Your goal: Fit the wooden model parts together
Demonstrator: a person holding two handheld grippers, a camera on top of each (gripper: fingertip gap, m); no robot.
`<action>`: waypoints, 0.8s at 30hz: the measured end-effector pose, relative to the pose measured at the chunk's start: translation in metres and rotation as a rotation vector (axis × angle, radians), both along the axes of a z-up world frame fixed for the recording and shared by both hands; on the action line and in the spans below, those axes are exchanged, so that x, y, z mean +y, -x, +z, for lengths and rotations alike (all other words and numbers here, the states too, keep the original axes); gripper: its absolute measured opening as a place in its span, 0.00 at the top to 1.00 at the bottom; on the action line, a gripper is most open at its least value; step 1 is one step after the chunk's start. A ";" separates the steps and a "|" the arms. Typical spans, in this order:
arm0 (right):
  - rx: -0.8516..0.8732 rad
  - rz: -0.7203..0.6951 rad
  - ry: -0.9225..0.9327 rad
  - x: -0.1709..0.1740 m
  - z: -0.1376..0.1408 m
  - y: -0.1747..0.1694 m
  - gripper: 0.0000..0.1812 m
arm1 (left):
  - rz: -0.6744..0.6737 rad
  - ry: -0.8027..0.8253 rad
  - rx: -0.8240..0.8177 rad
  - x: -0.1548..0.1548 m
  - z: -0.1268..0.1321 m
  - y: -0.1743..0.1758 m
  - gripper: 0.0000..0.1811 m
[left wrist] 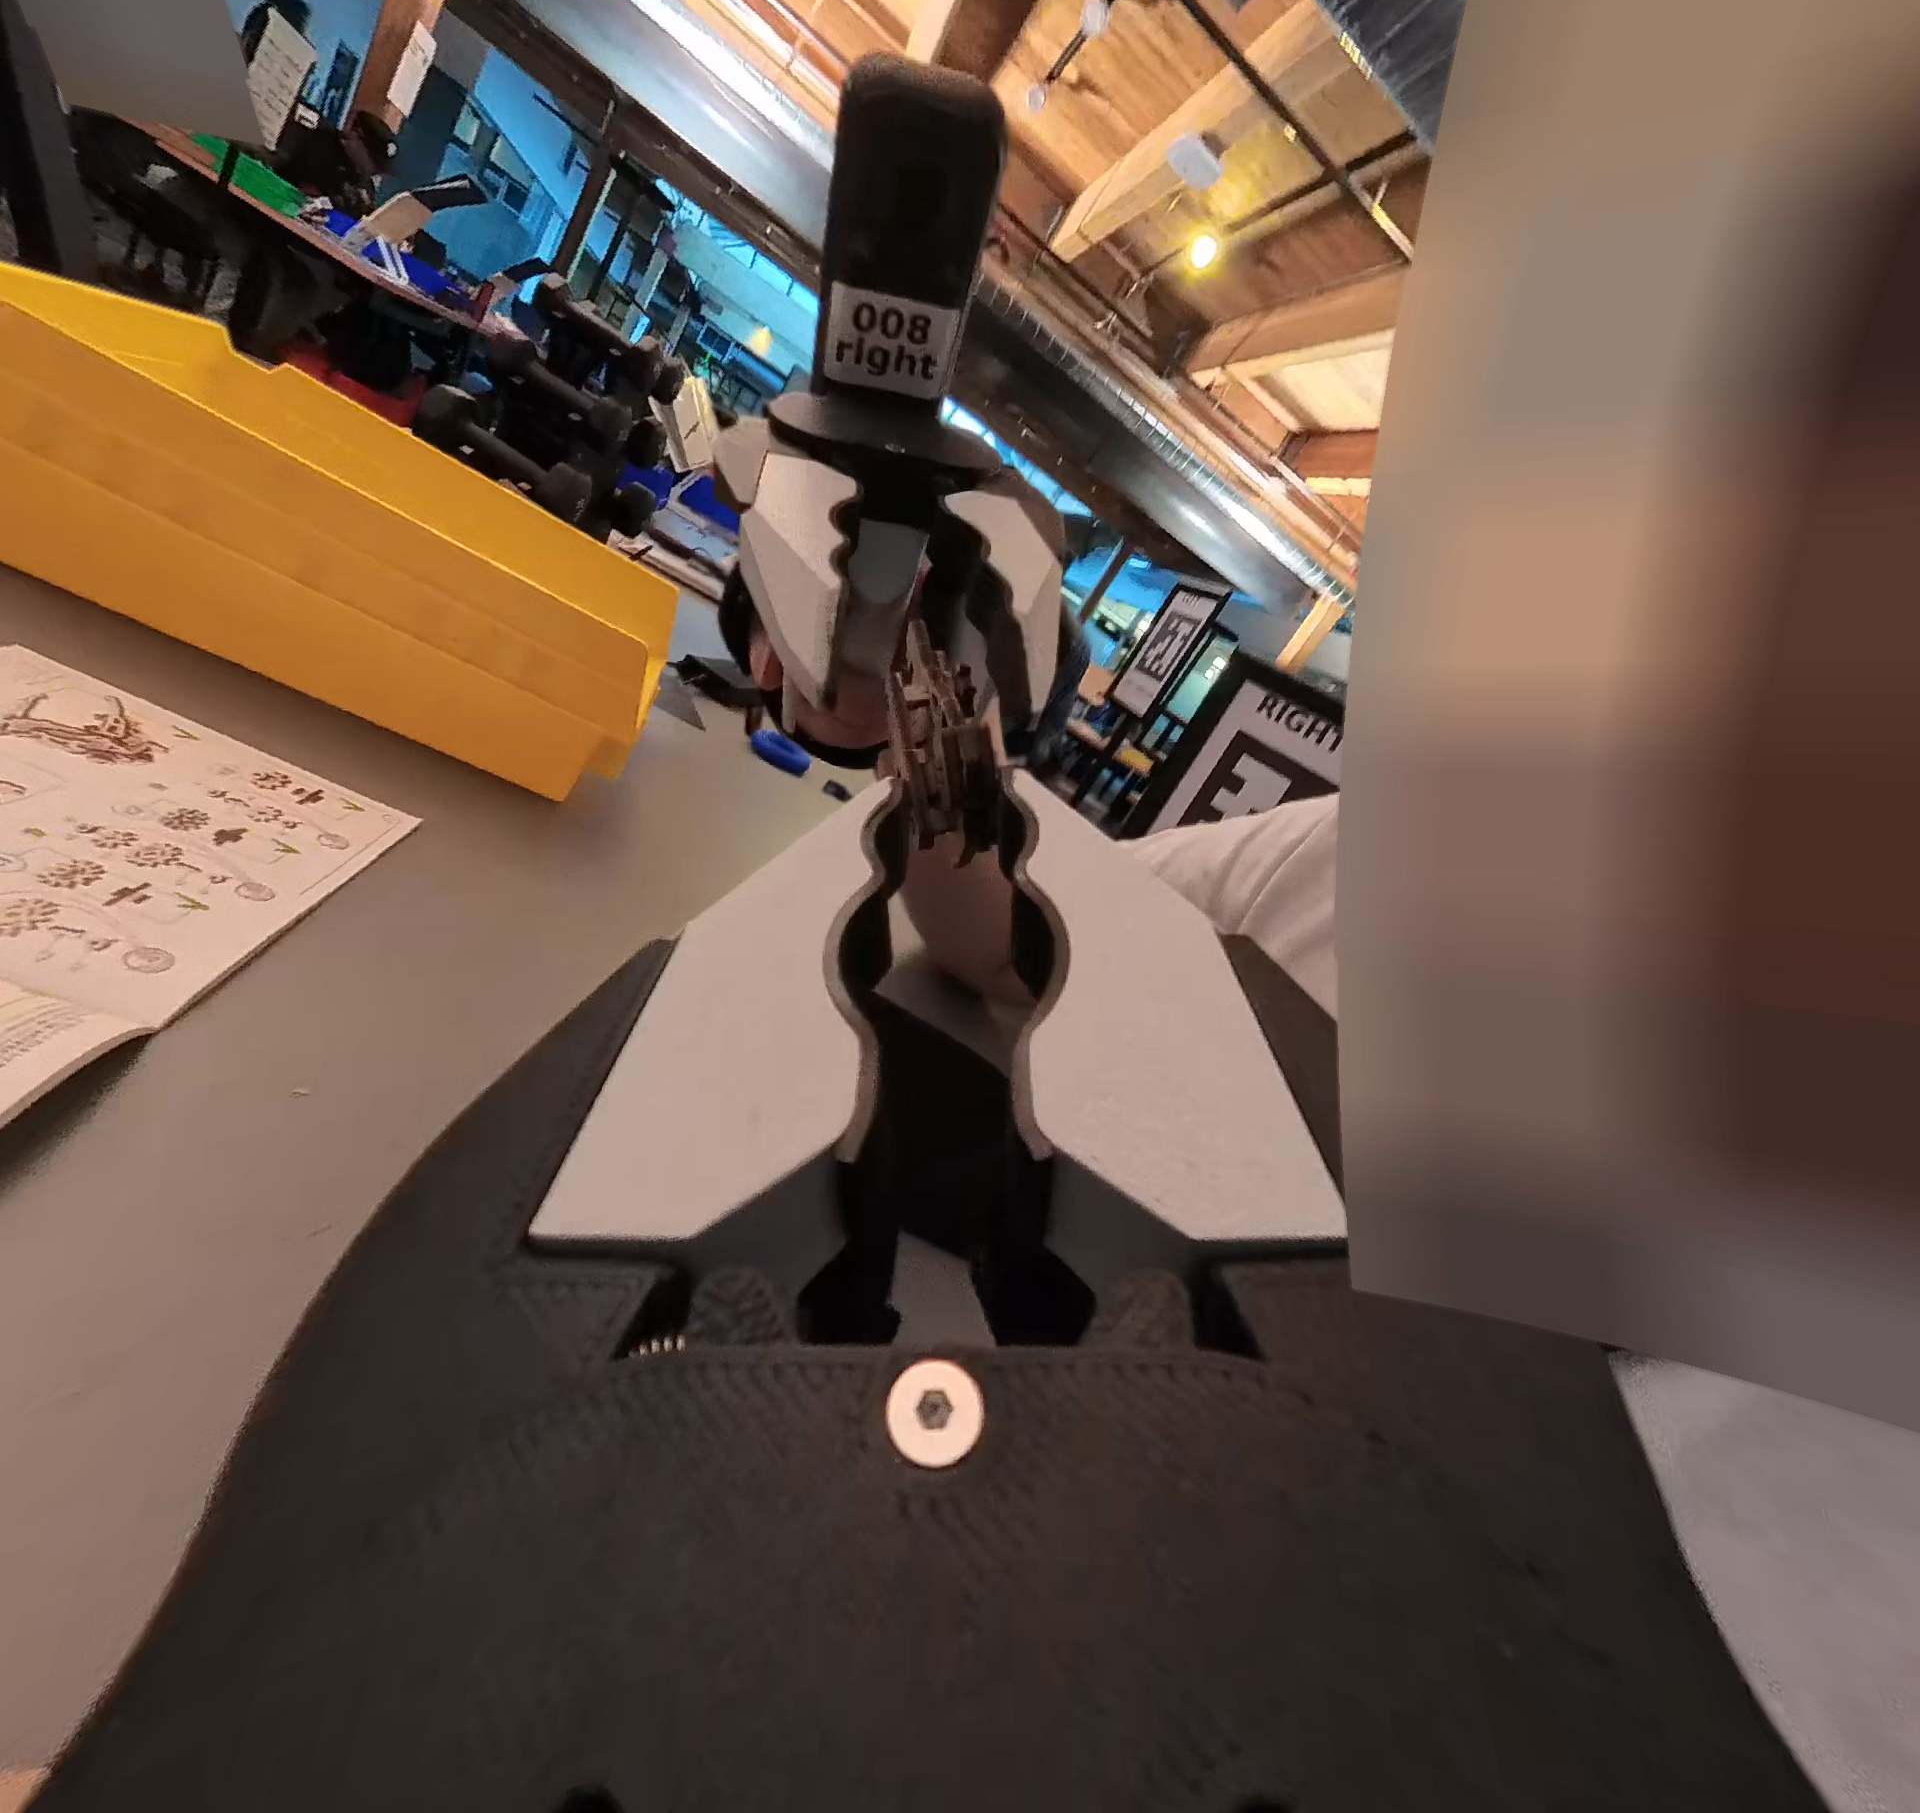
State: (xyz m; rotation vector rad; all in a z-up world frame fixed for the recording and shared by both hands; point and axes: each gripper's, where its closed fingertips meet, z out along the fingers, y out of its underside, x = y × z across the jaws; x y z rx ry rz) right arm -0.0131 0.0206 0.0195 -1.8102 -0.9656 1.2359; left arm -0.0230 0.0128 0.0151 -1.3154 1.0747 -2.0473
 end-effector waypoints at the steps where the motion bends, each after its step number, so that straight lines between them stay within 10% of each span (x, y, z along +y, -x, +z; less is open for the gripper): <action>1: -0.010 0.011 0.005 -0.002 -0.002 0.001 0.82 | 0.001 -0.030 0.009 -0.002 -0.001 0.000 0.92; 7: -0.084 0.097 -0.058 -0.016 -0.009 0.004 0.91 | 0.028 -0.314 0.039 -0.015 -0.008 0.001 0.92; 16: -0.345 0.080 -0.814 -0.019 -0.003 0.013 0.91 | 0.171 -0.648 0.041 -0.018 -0.011 0.000 0.79; 24: -0.313 0.094 -0.890 -0.023 0.000 0.012 0.91 | 0.389 -1.086 0.101 -0.010 -0.022 -0.002 0.88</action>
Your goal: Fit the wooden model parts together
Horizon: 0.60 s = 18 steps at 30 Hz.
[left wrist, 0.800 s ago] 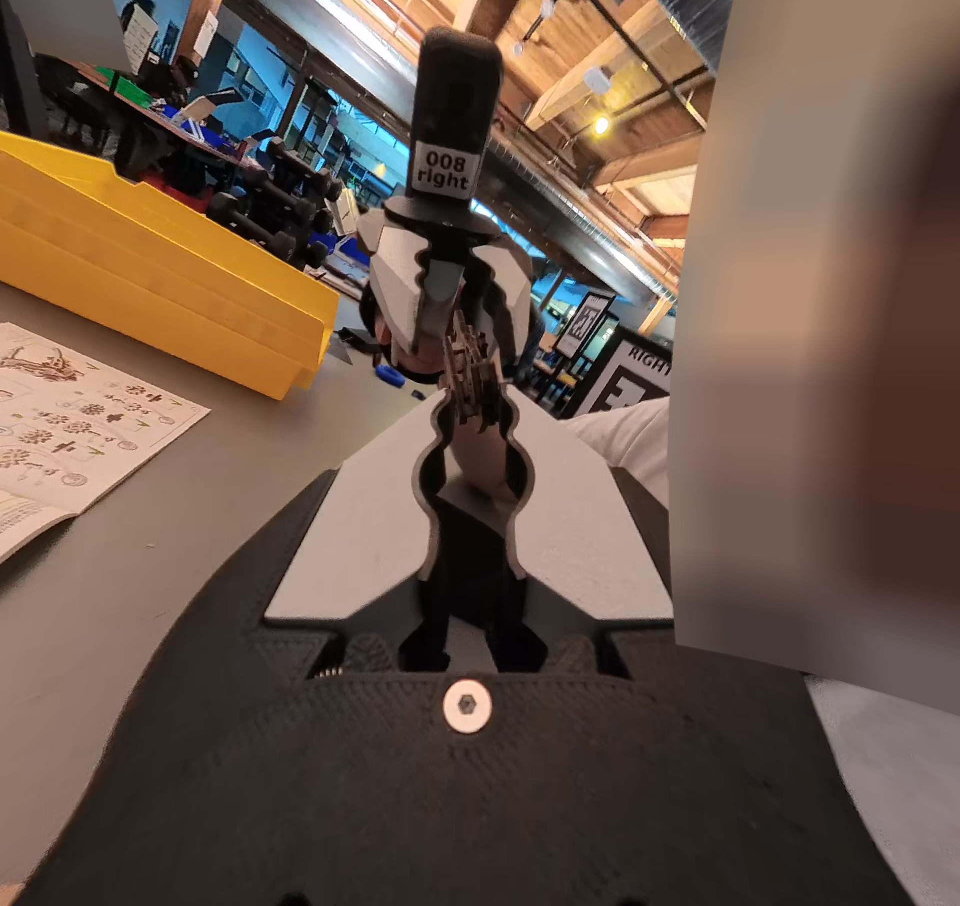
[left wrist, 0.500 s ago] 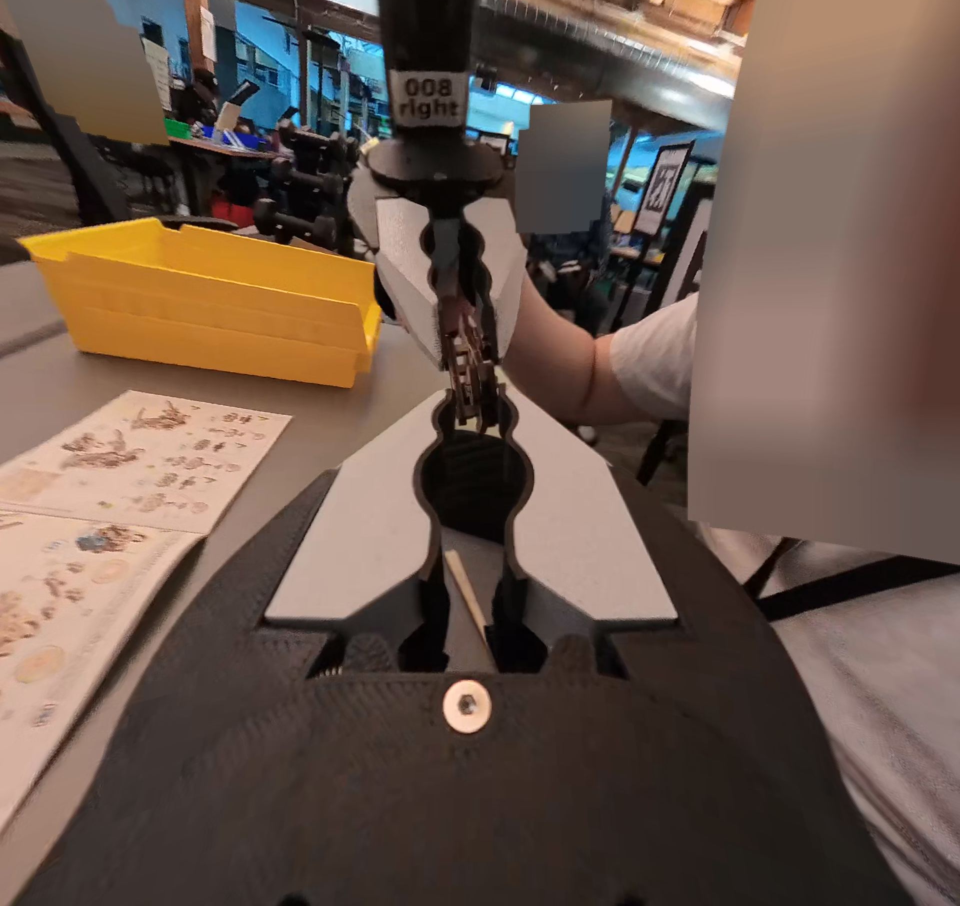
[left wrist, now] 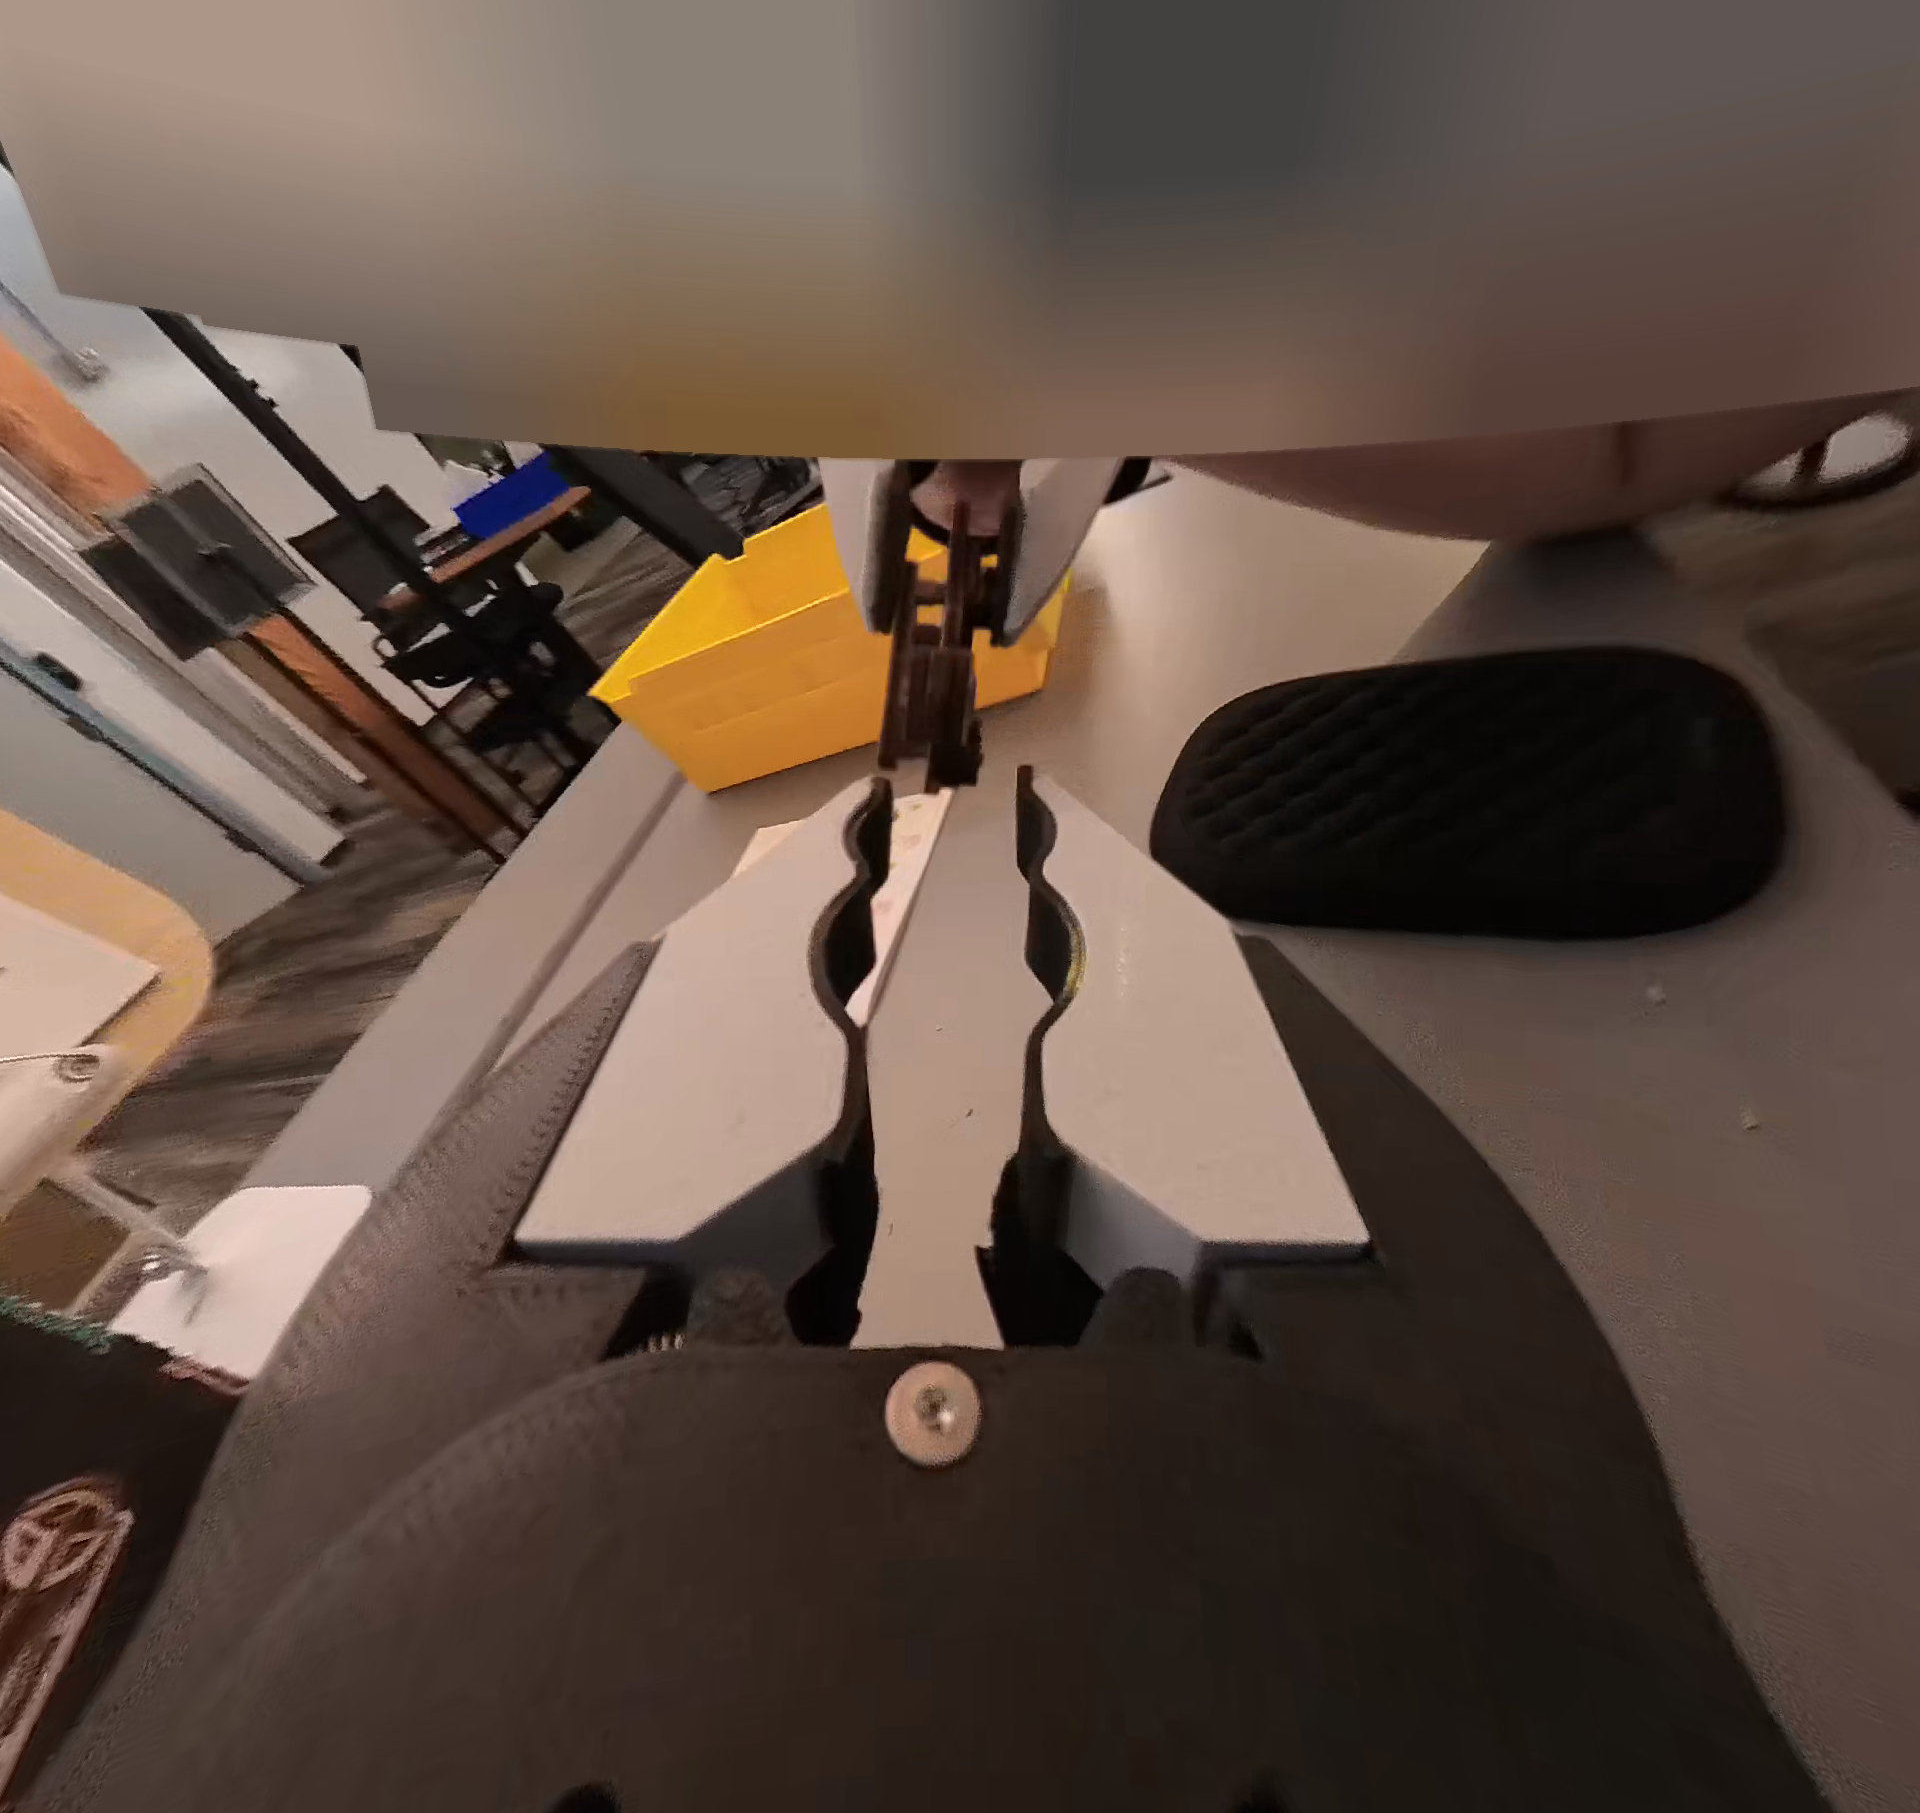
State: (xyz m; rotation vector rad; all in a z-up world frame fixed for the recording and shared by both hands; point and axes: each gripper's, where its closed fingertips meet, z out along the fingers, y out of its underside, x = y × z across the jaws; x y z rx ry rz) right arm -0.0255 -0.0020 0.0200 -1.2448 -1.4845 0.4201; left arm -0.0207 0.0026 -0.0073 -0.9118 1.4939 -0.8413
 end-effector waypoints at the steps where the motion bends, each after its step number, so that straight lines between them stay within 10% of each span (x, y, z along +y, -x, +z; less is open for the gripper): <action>1: -0.004 0.022 0.005 -0.003 -0.001 0.000 0.91 | 0.002 -0.012 -0.002 0.000 0.000 0.000 0.90; 18: -0.015 0.087 0.025 -0.004 -0.020 -0.003 0.91 | 0.019 -0.129 0.006 -0.006 -0.008 -0.003 0.91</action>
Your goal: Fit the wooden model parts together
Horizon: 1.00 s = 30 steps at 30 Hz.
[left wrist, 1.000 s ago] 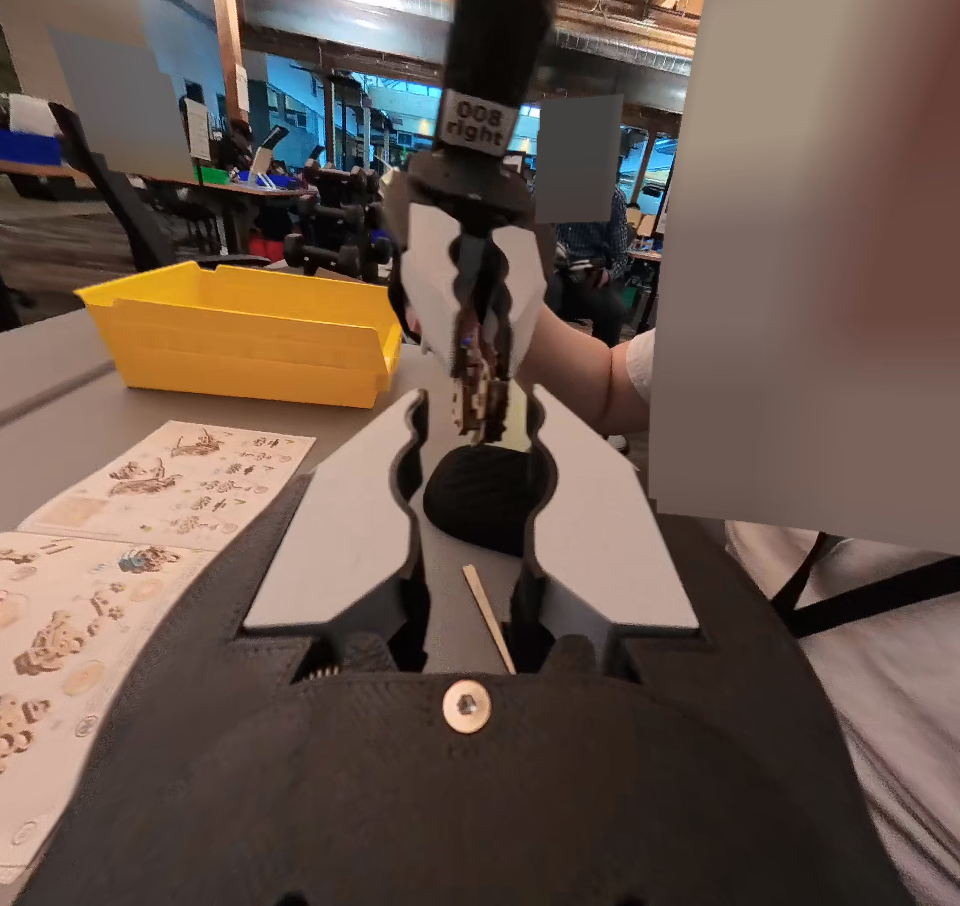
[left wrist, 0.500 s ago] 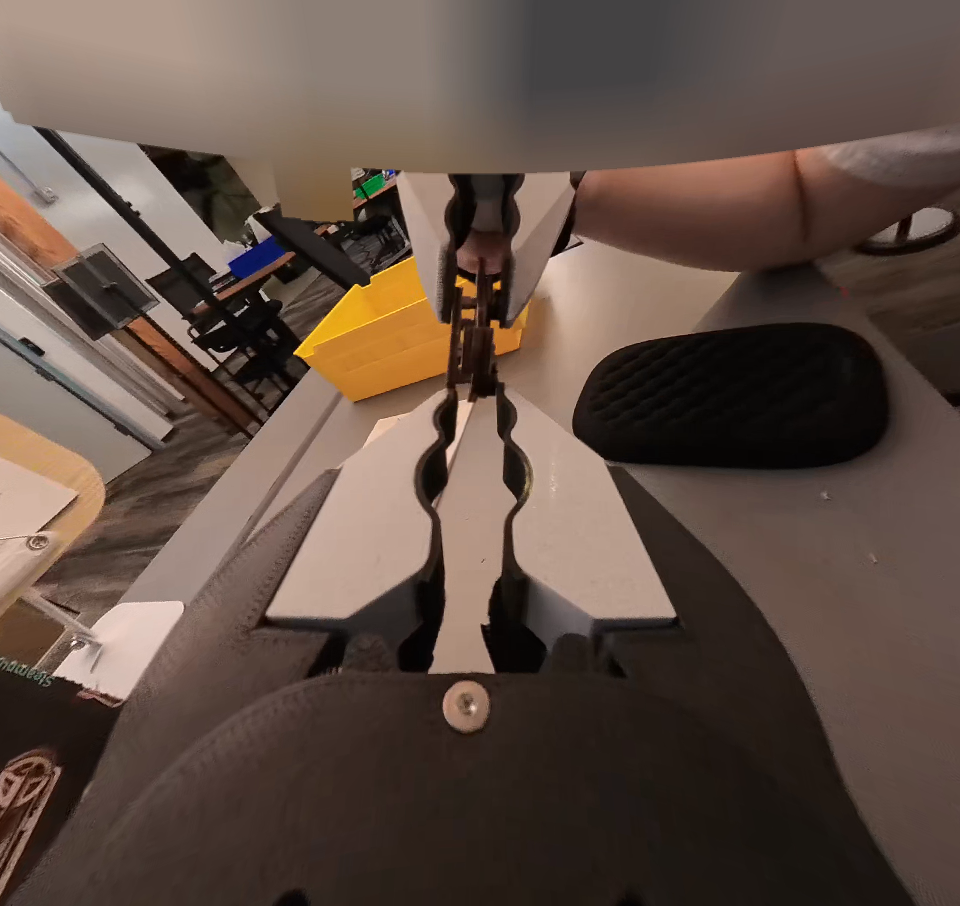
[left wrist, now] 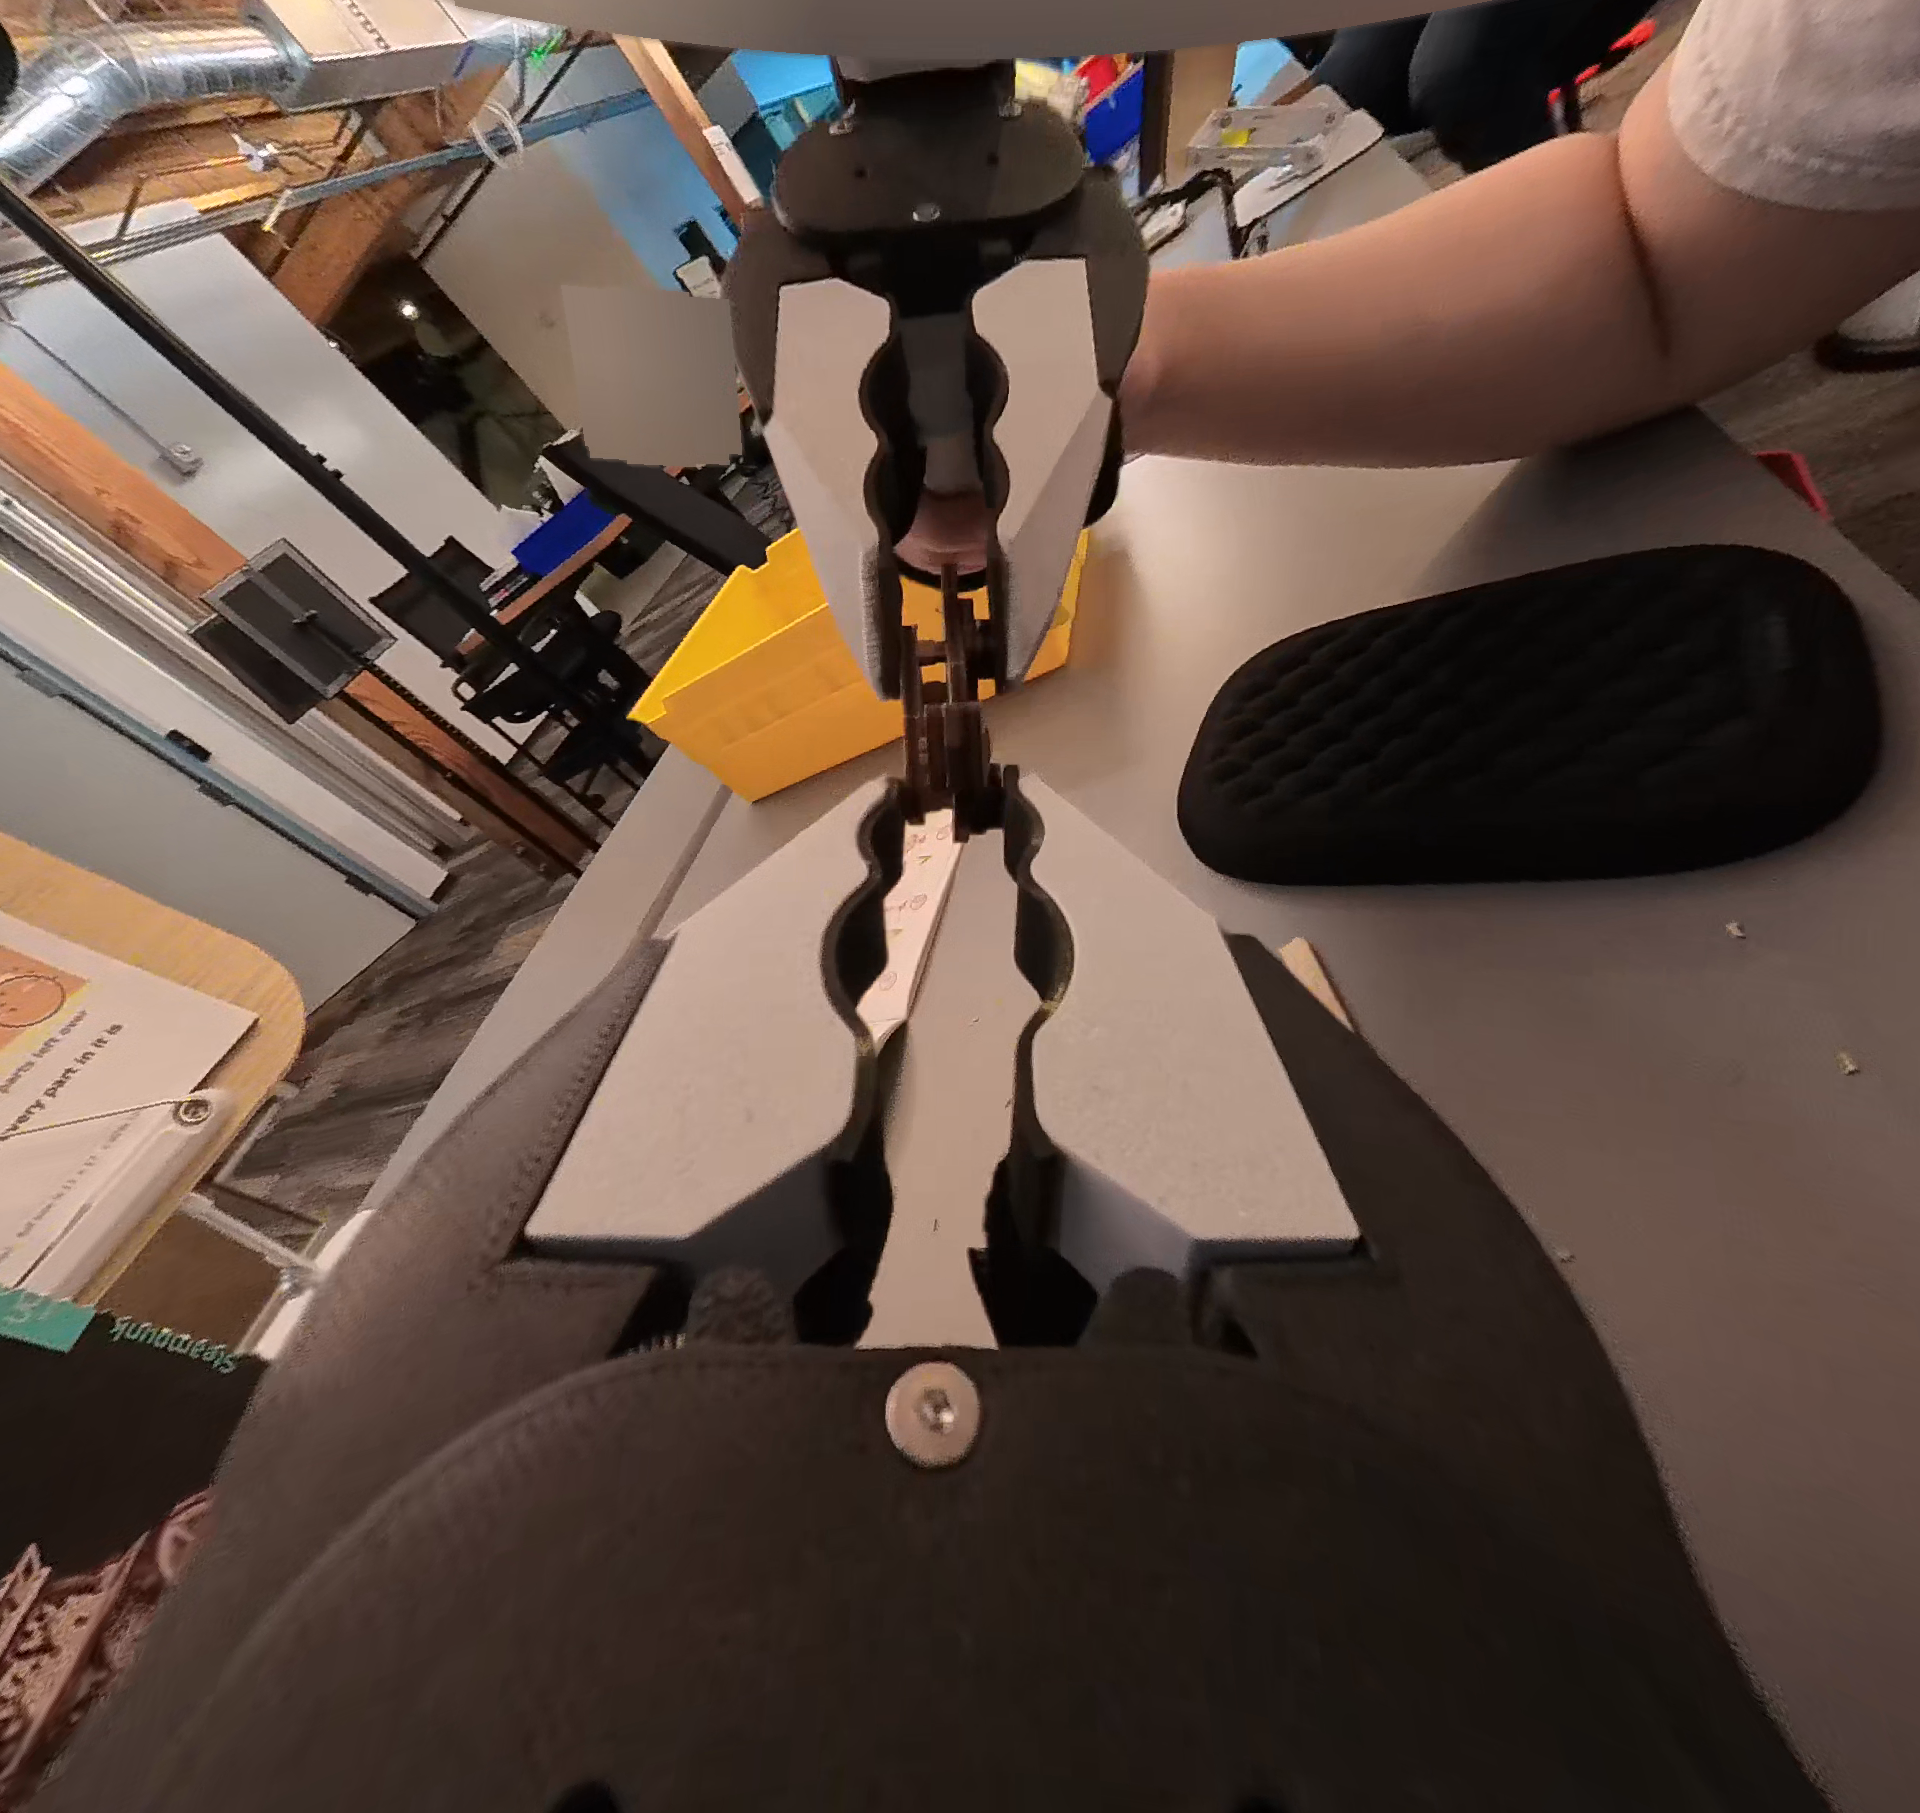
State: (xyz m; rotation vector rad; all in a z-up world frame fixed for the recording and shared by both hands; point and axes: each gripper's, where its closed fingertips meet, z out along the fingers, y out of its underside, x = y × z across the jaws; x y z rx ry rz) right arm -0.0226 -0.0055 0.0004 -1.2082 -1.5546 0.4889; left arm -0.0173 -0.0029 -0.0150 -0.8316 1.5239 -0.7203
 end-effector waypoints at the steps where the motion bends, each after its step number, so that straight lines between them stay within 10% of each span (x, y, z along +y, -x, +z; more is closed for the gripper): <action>1: 0.000 -0.003 -0.002 0.001 -0.001 0.000 0.91 | 0.010 -0.012 0.005 0.001 -0.001 0.000 0.91; 30: -0.079 -0.054 -0.006 0.006 -0.013 -0.002 0.91 | 0.021 -0.021 0.094 0.002 -0.004 0.003 0.91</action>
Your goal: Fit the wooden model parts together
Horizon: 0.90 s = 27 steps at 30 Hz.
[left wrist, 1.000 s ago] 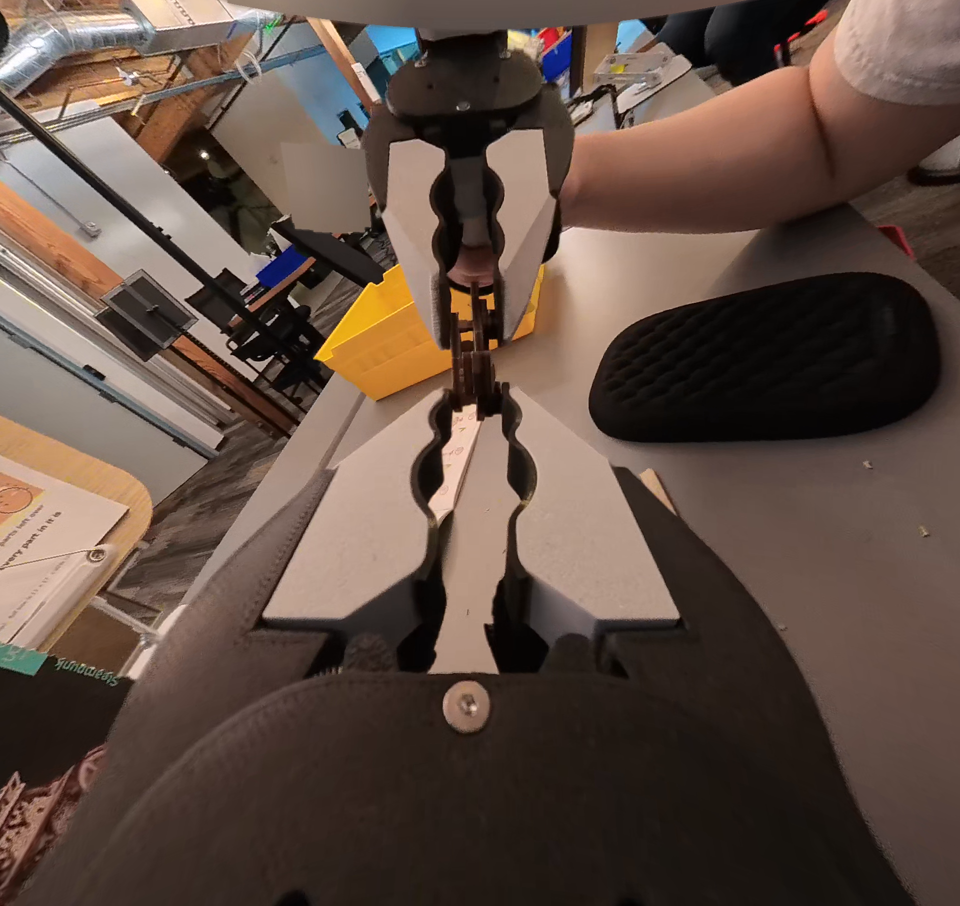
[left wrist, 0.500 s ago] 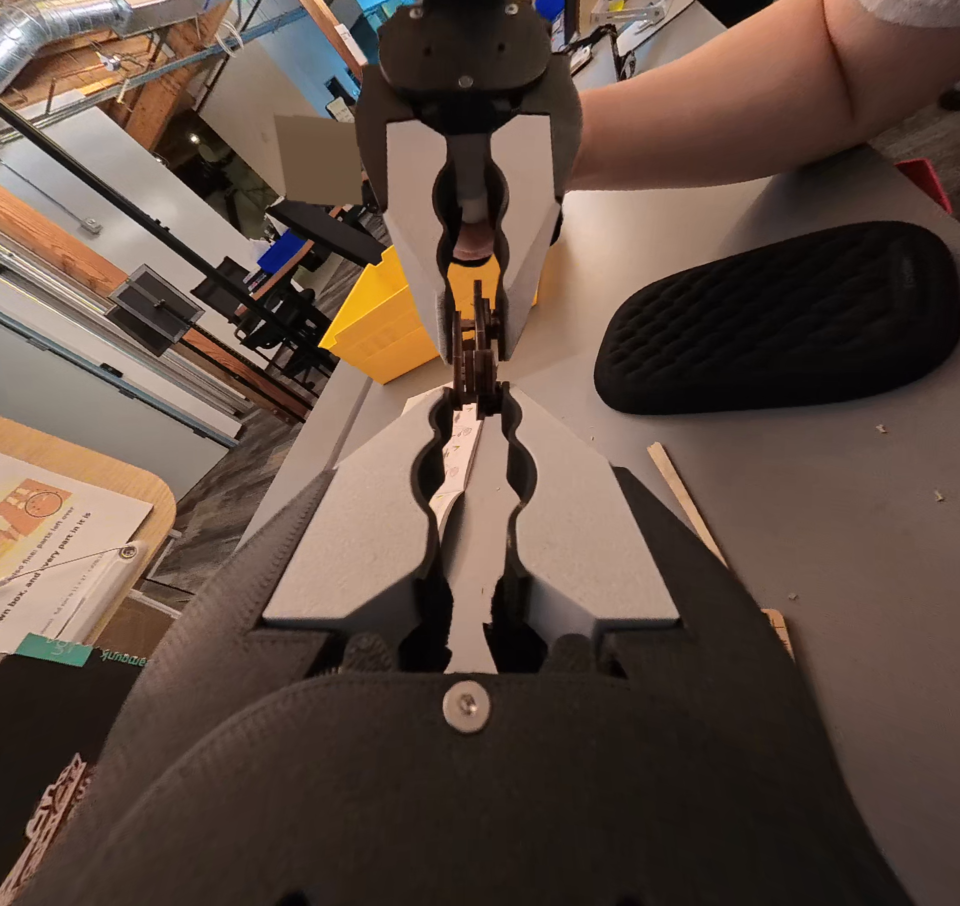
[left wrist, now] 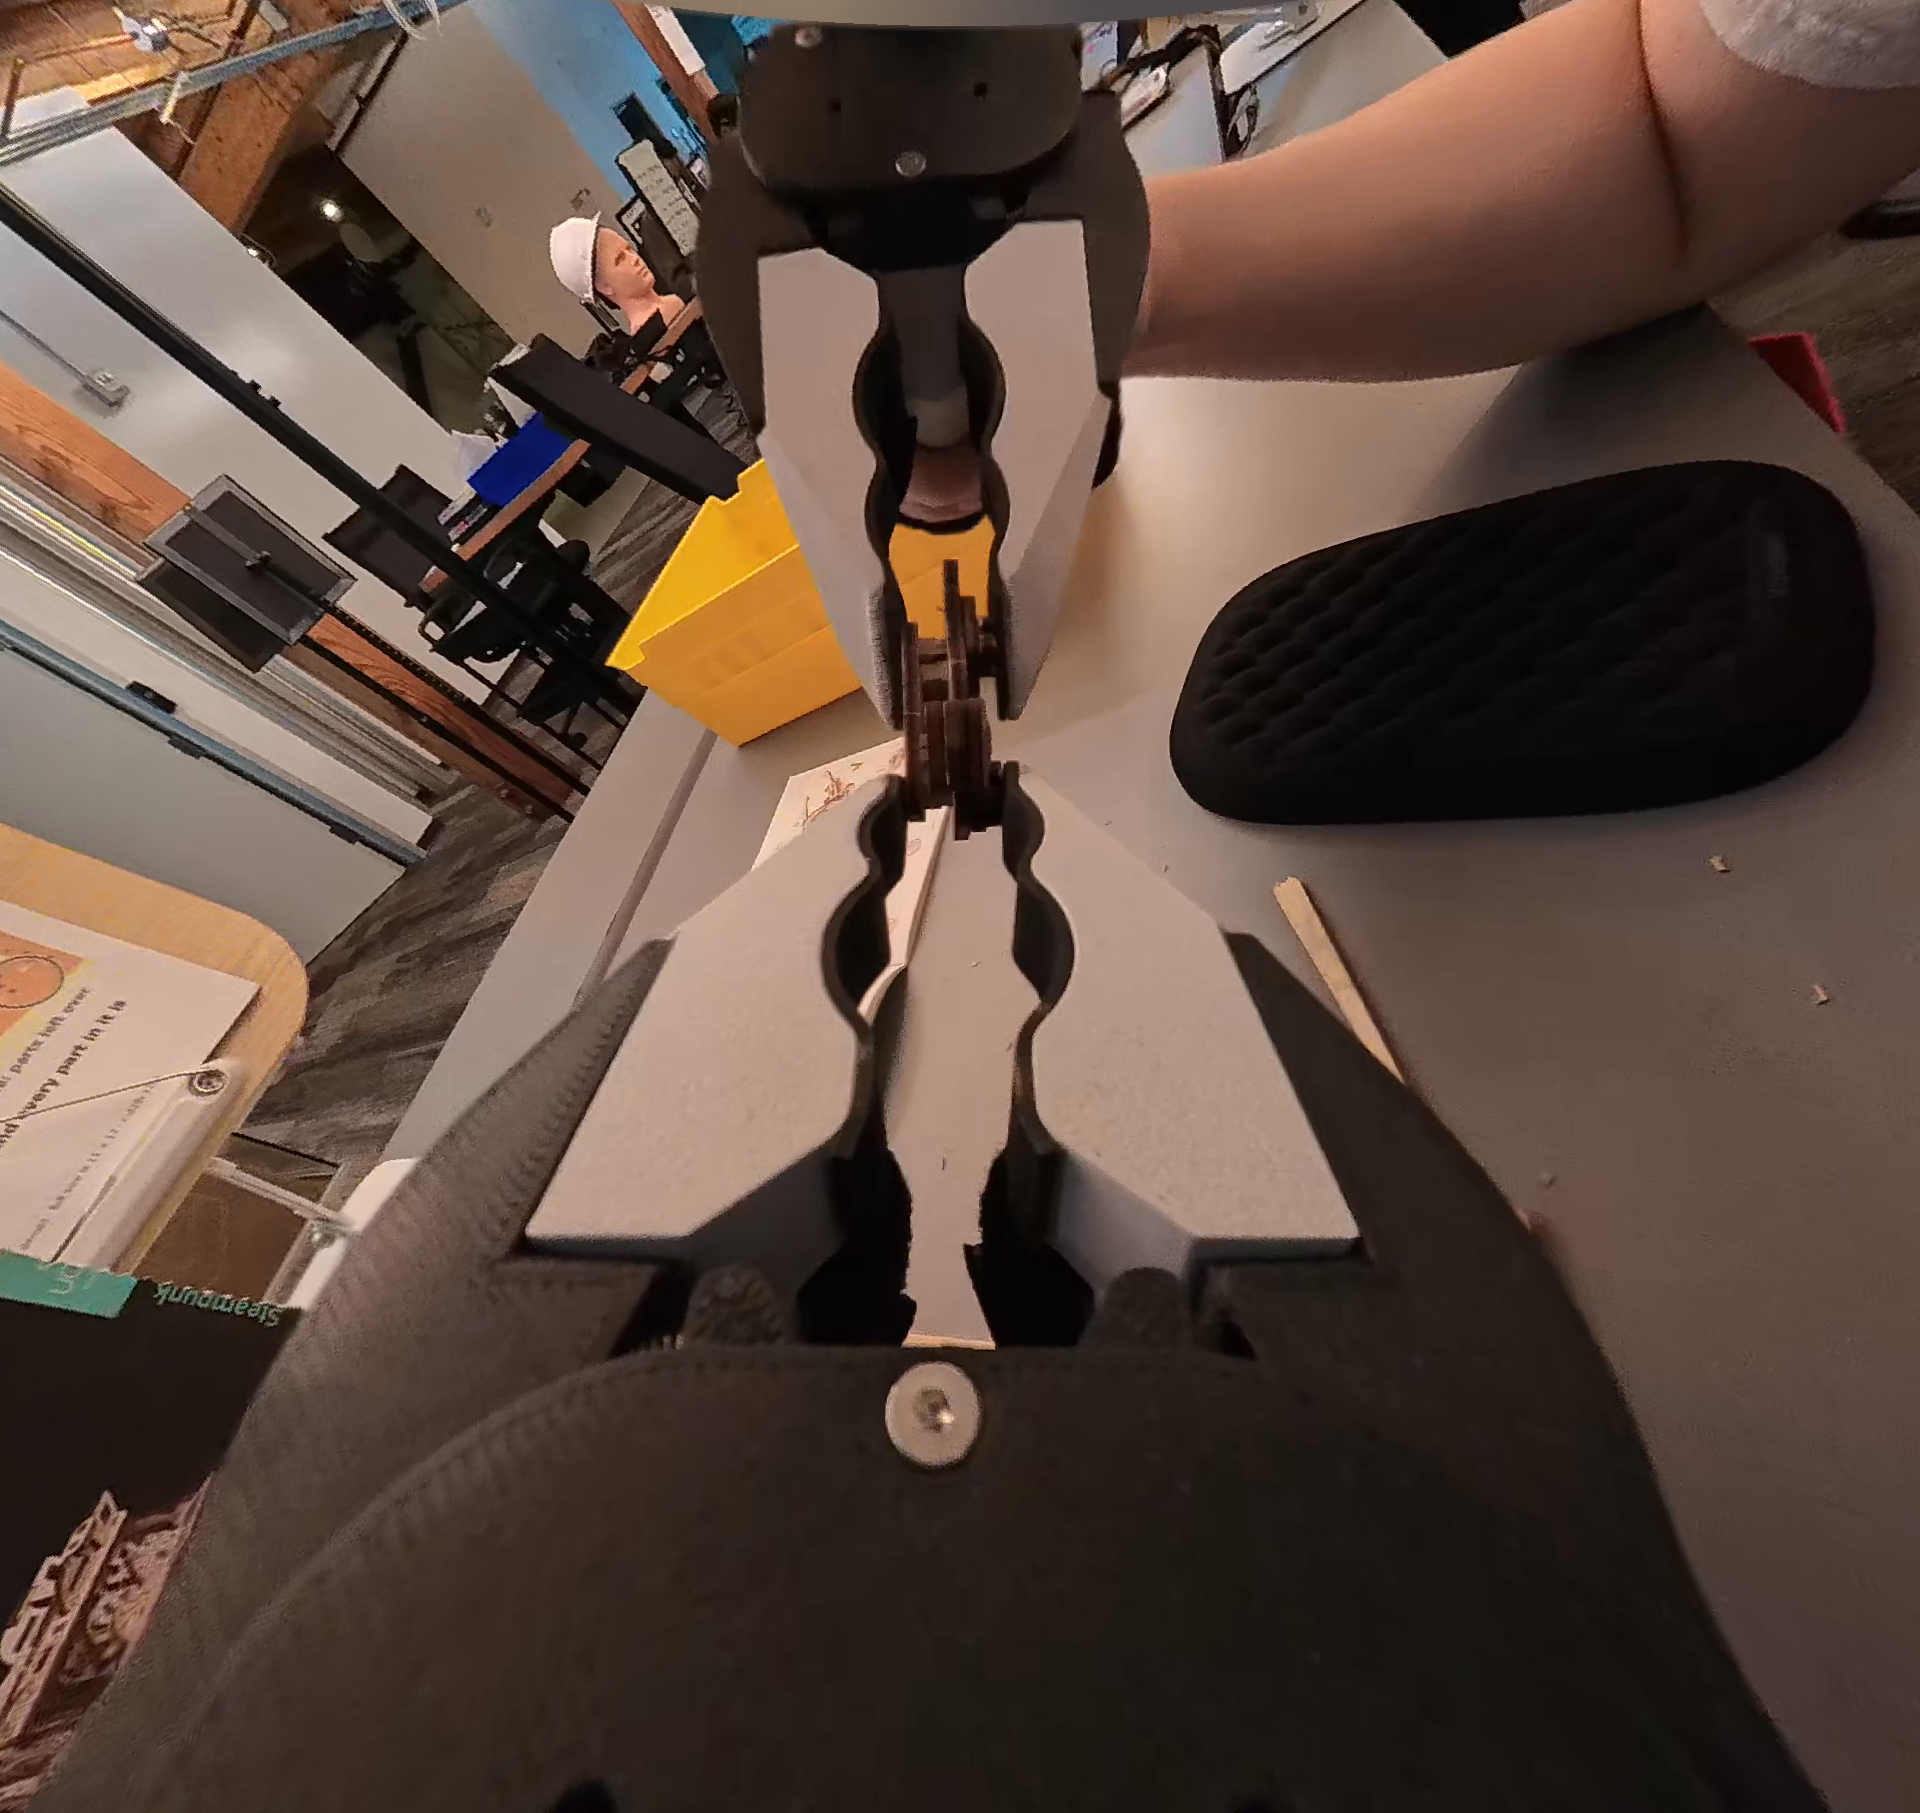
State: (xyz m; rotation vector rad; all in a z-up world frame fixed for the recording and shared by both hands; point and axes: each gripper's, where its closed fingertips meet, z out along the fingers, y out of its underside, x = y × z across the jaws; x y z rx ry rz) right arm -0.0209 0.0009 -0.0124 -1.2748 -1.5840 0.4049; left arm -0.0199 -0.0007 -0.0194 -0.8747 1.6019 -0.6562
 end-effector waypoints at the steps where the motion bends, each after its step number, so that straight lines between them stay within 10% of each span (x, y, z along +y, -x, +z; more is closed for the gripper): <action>1: 0.004 0.002 -0.026 0.000 0.001 0.000 0.91 | -0.001 0.006 -0.002 0.000 0.000 0.000 0.91; 17: -0.057 -0.019 -0.110 0.005 -0.007 -0.002 0.91 | 0.024 -0.012 0.009 0.007 -0.009 -0.003 0.91; 27: 0.277 -0.078 0.486 0.031 -0.006 -0.015 0.91 | 0.080 0.243 -0.011 0.027 -0.011 -0.004 0.85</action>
